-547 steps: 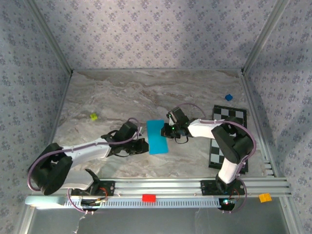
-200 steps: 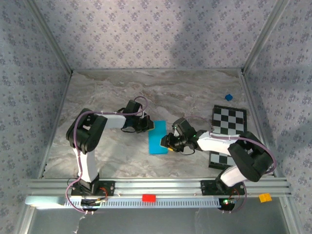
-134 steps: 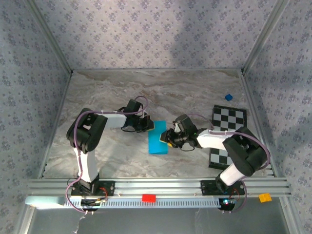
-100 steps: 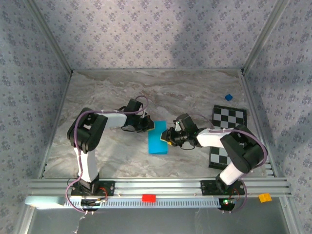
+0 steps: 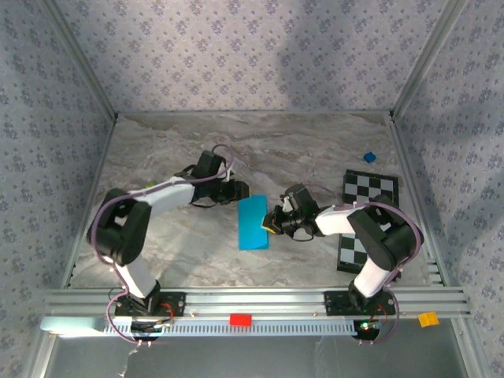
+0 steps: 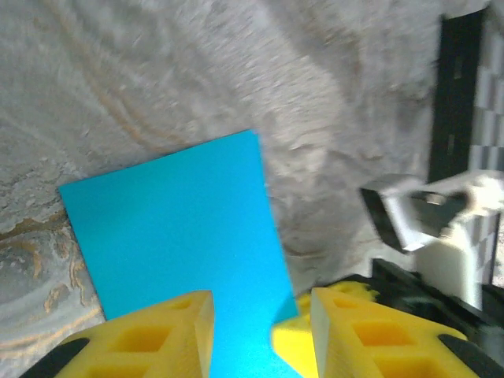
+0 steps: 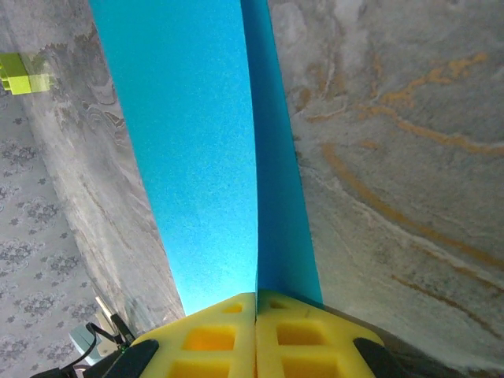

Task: Fold a paper plane with a square sheet of paper (pick it up from the middle)
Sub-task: Fold the triangle a second time at the center of the table.

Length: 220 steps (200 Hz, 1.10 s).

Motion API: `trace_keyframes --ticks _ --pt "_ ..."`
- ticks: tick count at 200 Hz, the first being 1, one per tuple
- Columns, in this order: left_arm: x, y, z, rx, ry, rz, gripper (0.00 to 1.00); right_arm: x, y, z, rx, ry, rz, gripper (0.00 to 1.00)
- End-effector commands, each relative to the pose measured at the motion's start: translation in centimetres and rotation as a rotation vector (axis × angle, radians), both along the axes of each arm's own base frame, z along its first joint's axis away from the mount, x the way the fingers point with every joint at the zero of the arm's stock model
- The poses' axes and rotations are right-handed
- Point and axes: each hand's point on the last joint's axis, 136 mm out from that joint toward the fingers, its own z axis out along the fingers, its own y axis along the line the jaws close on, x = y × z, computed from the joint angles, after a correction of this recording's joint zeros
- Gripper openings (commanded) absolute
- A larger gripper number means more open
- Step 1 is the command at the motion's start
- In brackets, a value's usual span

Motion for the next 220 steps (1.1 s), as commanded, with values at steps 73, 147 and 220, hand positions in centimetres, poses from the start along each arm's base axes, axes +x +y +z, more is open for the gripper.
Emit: trace_keyframes --ticks 73,147,220 --pt "-5.7 3.0 1.8 0.121 -0.255 -0.039 0.32 1.3 0.5 1.4 0.073 0.009 -0.108 0.05" --pt "-8.0 3.0 2.0 0.109 -0.302 -0.1 0.34 0.9 0.7 1.6 0.057 -0.002 -0.034 0.14" --pt "-11.4 0.3 0.5 0.336 -0.458 -0.31 0.42 1.2 0.3 1.6 0.073 0.011 -0.013 0.06"
